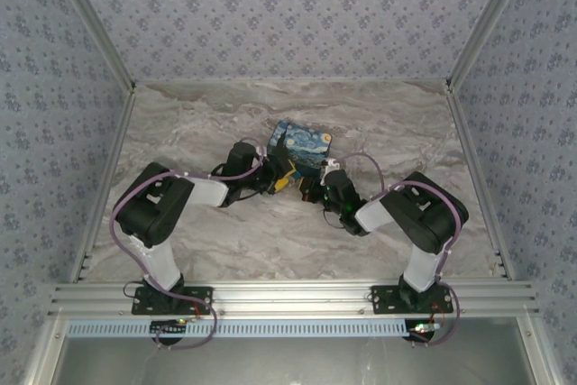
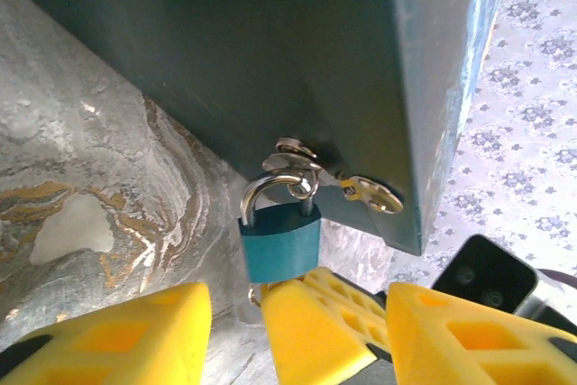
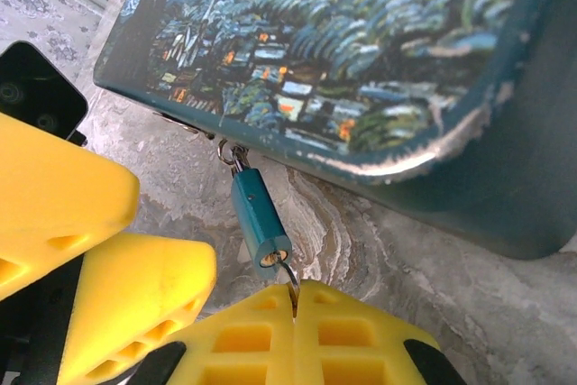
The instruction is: Unlock the padlock with the key
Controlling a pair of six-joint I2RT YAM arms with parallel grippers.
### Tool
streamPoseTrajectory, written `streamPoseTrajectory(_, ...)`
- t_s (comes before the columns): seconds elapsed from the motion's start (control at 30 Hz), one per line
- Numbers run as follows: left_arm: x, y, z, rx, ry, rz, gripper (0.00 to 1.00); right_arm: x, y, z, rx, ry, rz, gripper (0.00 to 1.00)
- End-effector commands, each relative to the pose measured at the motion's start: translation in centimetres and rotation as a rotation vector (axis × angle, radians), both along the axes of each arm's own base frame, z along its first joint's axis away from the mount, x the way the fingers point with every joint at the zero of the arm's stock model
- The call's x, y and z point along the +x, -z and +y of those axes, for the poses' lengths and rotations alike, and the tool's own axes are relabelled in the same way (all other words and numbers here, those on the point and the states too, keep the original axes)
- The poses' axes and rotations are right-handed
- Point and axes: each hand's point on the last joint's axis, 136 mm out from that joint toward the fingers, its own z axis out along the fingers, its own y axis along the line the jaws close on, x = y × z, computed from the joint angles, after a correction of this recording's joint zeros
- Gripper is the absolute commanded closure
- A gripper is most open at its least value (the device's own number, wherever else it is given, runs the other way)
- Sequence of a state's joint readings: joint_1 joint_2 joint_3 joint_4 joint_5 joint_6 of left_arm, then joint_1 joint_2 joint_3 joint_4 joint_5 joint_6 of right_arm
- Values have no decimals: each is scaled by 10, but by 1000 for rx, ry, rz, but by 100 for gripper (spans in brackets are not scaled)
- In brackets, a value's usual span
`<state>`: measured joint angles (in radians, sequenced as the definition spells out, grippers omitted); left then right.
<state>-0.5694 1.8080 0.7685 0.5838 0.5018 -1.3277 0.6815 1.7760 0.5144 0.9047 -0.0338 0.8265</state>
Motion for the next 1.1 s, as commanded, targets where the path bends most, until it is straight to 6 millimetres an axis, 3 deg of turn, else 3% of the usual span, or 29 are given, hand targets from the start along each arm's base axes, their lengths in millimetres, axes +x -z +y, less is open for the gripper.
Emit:
streamPoseTrajectory(0.0,1,0,-6,-34,6,-9,51,1,-12,10,84,11,42,100)
streamPoseTrajectory(0.2,-2,8,-9,-29,6,15,56,1,-15,14,141,26,81,100)
streamPoseTrajectory(0.4,-2,22,-4,7,-19,45,55,1,-16,16,154,29,100,100)
streamPoseTrajectory(1.07,13,28,-6,-11,-70,5,65,-2,-19,20,203,38,153,100)
